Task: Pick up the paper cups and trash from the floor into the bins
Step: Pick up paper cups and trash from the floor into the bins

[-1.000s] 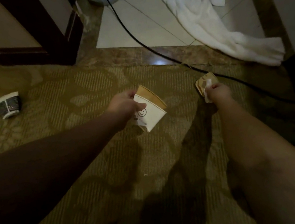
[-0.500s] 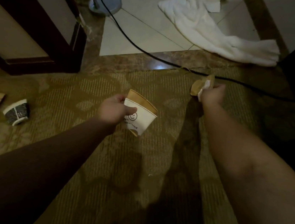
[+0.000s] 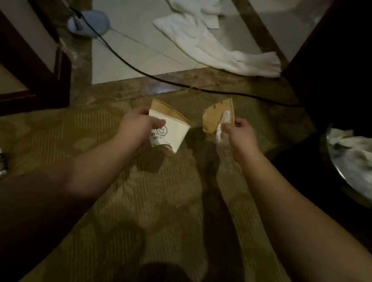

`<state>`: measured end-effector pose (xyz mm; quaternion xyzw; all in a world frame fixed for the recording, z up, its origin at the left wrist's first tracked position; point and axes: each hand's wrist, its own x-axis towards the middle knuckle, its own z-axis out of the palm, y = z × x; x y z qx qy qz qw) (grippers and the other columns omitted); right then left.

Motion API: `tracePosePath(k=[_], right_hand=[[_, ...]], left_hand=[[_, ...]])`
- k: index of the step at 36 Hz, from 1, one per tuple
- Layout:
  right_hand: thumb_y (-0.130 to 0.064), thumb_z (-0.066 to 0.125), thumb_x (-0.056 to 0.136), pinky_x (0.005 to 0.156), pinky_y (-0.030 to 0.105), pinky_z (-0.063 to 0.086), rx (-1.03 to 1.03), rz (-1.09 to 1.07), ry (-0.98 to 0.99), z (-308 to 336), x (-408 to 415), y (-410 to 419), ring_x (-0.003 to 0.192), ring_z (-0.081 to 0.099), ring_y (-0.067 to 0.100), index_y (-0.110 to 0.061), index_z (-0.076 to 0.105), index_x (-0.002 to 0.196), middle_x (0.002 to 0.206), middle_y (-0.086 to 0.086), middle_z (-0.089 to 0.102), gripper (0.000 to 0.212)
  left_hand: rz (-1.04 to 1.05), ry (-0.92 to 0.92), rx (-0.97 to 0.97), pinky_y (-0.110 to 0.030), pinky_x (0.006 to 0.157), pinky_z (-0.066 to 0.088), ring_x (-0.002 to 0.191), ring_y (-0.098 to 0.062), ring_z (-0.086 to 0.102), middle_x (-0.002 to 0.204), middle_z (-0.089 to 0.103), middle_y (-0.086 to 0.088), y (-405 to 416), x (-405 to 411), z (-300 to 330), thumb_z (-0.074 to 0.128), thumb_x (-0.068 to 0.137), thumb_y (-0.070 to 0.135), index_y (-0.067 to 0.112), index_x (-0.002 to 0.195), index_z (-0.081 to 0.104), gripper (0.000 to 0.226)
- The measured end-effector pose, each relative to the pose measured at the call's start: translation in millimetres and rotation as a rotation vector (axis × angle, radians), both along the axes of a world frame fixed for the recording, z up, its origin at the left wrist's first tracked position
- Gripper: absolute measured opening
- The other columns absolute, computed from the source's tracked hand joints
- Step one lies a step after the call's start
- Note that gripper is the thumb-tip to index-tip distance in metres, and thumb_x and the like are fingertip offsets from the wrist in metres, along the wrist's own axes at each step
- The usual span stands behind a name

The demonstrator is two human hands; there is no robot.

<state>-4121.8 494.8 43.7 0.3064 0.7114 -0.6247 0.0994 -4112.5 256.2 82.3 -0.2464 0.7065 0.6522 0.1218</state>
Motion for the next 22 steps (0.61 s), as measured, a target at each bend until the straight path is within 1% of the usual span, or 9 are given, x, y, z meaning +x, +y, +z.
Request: tracePosePath(k=[2,4,6,10,13,15,16,19,22], right_hand=[[-0.023,0.064,0.094,0.085,0.041,0.059,0.019,-0.018,0.027,16,23,9,0.099,0.065,0.018,-0.024,0.049,0.142,0.128,0.0,0.06,0.05],[-0.024,0.065,0.093,0.08,0.042,0.061,0.045,-0.047,0.049,35,47,19,0.094,0.068,0.018,-0.026,0.05,0.14,0.125,-0.002,0.061,0.049],[-0.025,0.066,0.092,0.076,0.04,0.062,0.07,-0.08,0.087,53,70,30,0.092,0.07,0.017,-0.028,0.052,0.136,0.121,-0.005,0.062,0.046],[-0.02,0.066,0.093,0.059,0.021,0.057,0.168,-0.119,0.191,87,113,56,0.09,0.067,0.008,-0.03,0.056,0.124,0.107,-0.013,0.064,0.034],[-0.02,0.066,0.093,0.075,0.028,0.057,0.253,-0.127,0.224,107,139,81,0.094,0.065,0.006,-0.034,0.056,0.115,0.103,-0.016,0.065,0.028],[-0.023,0.067,0.092,0.081,0.031,0.057,0.303,-0.138,0.234,117,154,100,0.098,0.065,0.006,-0.035,0.056,0.116,0.106,-0.016,0.065,0.029],[-0.024,0.068,0.092,0.079,0.028,0.056,0.337,-0.152,0.242,122,161,109,0.096,0.064,0.003,-0.036,0.055,0.117,0.104,-0.019,0.064,0.031],[-0.025,0.065,0.095,0.059,0.009,0.049,0.445,-0.176,0.266,135,177,135,0.083,0.056,-0.007,-0.033,0.05,0.128,0.101,-0.024,0.055,0.038],[-0.024,0.064,0.096,0.056,0.007,0.046,0.569,-0.174,0.263,142,186,163,0.085,0.055,-0.004,-0.023,0.046,0.139,0.115,-0.014,0.054,0.047]], left_hand=[[-0.05,0.036,0.007,-0.045,0.079,0.06,0.088,-0.032,0.073,0.094,0.075,-0.013,14,-1,11,0.074,0.076,-0.004,0.011,0.097,0.07,0.026],[-0.102,0.067,0.02,-0.043,0.08,0.06,0.089,-0.03,0.073,0.095,0.075,-0.012,30,-1,25,0.072,0.078,-0.004,0.015,0.091,0.068,0.023],[-0.16,0.113,0.037,-0.038,0.078,0.06,0.088,-0.027,0.073,0.097,0.074,-0.01,47,-1,37,0.071,0.08,-0.005,0.014,0.095,0.067,0.025],[-0.263,0.2,0.055,-0.036,0.076,0.06,0.086,-0.024,0.073,0.096,0.074,-0.007,83,1,58,0.07,0.08,-0.005,0.015,0.098,0.066,0.027],[-0.328,0.239,0.083,-0.03,0.068,0.058,0.082,-0.019,0.072,0.091,0.072,-0.003,114,3,71,0.07,0.08,-0.007,0.014,0.101,0.063,0.03],[-0.372,0.265,0.105,-0.024,0.06,0.054,0.078,-0.015,0.071,0.091,0.071,-0.001,137,7,80,0.07,0.08,-0.007,0.012,0.108,0.062,0.035],[-0.4,0.276,0.111,-0.024,0.061,0.054,0.079,-0.015,0.071,0.091,0.072,0.0,148,8,84,0.071,0.08,-0.006,0.013,0.108,0.062,0.035],[-0.493,0.32,0.107,-0.03,0.071,0.057,0.085,-0.015,0.072,0.094,0.073,0.001,182,10,93,0.072,0.08,-0.002,0.021,0.099,0.064,0.031],[-0.543,0.365,0.119,-0.034,0.075,0.058,0.087,-0.017,0.071,0.093,0.073,0.003,217,12,100,0.073,0.08,-0.001,0.024,0.095,0.063,0.031]])
